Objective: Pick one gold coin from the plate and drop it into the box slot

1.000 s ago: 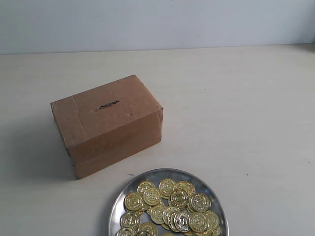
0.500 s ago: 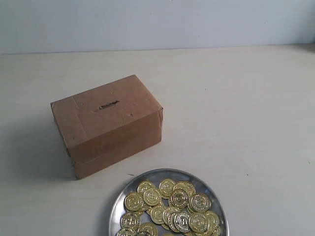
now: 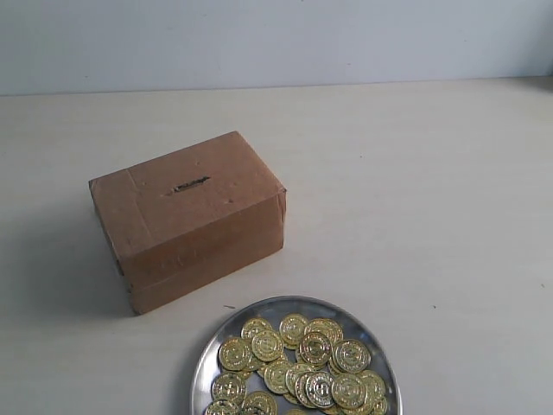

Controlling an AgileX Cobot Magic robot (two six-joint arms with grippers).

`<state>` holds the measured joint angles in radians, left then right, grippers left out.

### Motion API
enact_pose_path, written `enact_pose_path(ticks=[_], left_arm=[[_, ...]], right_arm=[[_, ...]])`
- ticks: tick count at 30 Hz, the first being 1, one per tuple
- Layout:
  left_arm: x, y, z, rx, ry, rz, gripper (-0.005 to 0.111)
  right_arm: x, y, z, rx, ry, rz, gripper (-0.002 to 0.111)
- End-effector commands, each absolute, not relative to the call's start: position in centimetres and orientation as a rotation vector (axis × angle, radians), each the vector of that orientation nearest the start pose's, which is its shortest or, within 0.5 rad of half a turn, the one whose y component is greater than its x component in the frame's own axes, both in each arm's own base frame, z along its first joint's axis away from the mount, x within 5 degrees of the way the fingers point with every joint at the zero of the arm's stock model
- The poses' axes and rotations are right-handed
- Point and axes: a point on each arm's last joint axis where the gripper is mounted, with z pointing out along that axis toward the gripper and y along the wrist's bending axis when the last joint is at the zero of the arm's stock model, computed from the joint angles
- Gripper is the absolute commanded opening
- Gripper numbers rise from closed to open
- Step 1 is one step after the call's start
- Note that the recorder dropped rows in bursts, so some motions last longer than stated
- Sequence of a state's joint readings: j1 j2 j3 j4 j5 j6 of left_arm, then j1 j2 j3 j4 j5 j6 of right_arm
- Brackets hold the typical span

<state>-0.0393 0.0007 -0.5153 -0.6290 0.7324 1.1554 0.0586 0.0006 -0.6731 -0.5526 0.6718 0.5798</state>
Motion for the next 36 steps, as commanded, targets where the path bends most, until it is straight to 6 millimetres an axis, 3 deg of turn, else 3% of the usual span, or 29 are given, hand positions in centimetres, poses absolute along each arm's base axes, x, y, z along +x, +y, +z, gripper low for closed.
enact_pose_path(ticks=[1,9,23,28,36], left_arm=[[0.3,-3.2,30.8,0.815,1.416,0.222,0.000],[2.5,-0.7,25.9,0.979,1.631,0.665,0.000],[3.9,-0.5,19.1,1.091,1.822,0.600,0.000],[4.0,-0.3,17.2,1.133,1.872,0.604,0.000],[4.7,-0.1,16.9,1.075,1.779,0.682,0.000]], right_arm=[[-1.5,-3.2,35.0,0.279,1.393,-0.162,0.000],[2.5,-1.9,29.8,0.120,1.442,-0.141,0.000],[5.5,0.6,21.7,-0.115,1.432,0.015,0.000],[5.6,0.4,21.4,-0.095,1.469,-0.005,0.000],[5.6,0.4,21.4,-0.096,1.467,-0.004,0.000]])
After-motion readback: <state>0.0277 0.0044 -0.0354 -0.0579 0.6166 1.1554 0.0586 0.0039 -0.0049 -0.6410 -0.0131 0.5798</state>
